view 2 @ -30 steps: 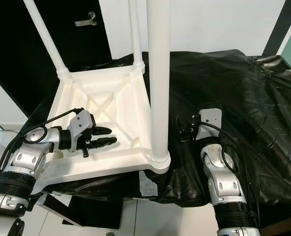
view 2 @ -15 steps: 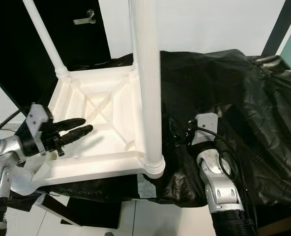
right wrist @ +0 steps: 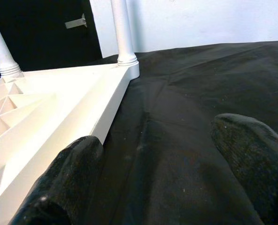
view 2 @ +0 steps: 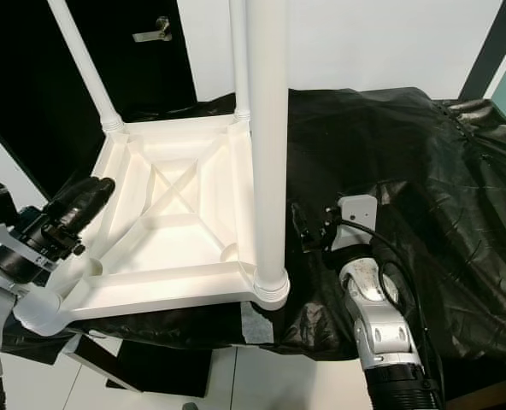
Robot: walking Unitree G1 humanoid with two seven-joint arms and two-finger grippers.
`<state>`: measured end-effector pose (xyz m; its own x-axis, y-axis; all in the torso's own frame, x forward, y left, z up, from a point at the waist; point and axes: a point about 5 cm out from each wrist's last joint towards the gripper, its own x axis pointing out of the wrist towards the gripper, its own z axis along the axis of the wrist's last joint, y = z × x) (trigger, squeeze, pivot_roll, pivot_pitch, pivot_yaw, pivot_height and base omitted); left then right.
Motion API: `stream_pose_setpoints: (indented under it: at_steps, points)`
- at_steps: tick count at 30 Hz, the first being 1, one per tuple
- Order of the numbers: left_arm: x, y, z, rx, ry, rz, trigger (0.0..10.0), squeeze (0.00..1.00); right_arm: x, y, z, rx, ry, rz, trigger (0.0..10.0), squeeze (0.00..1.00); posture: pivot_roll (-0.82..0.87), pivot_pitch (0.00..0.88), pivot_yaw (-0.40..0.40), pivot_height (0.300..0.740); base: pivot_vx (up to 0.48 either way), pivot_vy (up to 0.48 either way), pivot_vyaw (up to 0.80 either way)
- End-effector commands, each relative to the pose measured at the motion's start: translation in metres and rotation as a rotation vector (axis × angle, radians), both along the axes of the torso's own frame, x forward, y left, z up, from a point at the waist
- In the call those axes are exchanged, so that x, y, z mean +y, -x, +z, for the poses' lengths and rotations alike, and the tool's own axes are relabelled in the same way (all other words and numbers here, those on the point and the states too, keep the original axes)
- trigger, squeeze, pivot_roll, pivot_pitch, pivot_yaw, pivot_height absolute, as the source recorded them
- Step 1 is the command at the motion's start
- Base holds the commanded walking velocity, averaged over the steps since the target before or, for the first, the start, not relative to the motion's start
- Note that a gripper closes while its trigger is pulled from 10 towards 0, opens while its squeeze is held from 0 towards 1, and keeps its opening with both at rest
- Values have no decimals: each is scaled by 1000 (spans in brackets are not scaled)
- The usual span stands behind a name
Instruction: Building children table
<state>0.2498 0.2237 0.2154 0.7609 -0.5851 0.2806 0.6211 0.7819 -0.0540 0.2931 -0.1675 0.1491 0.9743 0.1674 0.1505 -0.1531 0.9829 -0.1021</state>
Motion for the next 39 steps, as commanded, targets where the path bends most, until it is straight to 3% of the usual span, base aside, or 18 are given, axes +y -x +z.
stream_pose_setpoints:
  at_steps: [1,3,4,5,7,11,13,15,17,18,22,28,31,35,39]
  points:
    - [2,6,2,9,19,-40,10000,0,1,-1,2,-5,-3,6,10000,0,-21,0,49,740,0,0,0]
    - [2,10,1,37,41,-92,10000,0,0,0,2,-5,-5,1,10000,0,-22,0,52,740,0,0,0]
    - [5,19,-1,63,141,-171,10000,0,0,0,1,-5,-7,-4,10000,0,-32,0,66,740,0,0,0]
    - [5,19,-1,63,141,-171,10000,0,0,0,1,-5,-7,-4,10000,0,-32,0,66,740,0,0,0]
    - [6,32,0,73,235,-258,10000,0,0,1,1,-5,-10,-10,10000,0,-33,0,66,740,0,0,0]
    - [0,41,-3,87,222,-288,10000,0,0,1,0,-5,-11,-11,10000,0,-36,0,66,740,0,0,0]
    - [-11,52,-10,125,186,-352,10000,0,0,1,1,-7,-10,-10,10000,0,-37,0,66,740,0,0,0]
    - [-11,52,-10,125,186,-352,10000,0,0,1,1,-7,-10,-10,10000,0,-37,0,66,740,0,0,0]
    - [-24,55,-21,191,129,-381,10000,0,-1,2,0,-7,-6,-11,10000,0,-37,0,64,740,0,0,0]
    - [-24,55,-21,191,129,-381,10000,0,-1,2,0,-7,-6,-11,10000,0,-37,0,64,740,0,0,0]
    - [-57,52,-41,301,78,-396,10000,0,-7,7,1,-17,-18,-30,10000,0,-35,0,64,740,0,0,0]
    - [-82,43,-54,338,47,-343,10000,0,-9,22,1,-34,-64,-33,10000,0,-35,0,63,740,0,0,0]
    - [-85,36,-62,351,11,-281,10000,0,-7,32,-2,-29,-76,-27,10000,0,-43,0,66,740,0,0,0]
    - [-84,26,-65,344,34,-195,10000,0,-1,47,-7,-11,-81,3,10000,0,-49,0,66,740,0,0,0]
    - [-83,18,-64,290,-3,-100,10000,0,7,67,-16,30,-59,66,10000,0,-57,0,69,740,0,0,0]
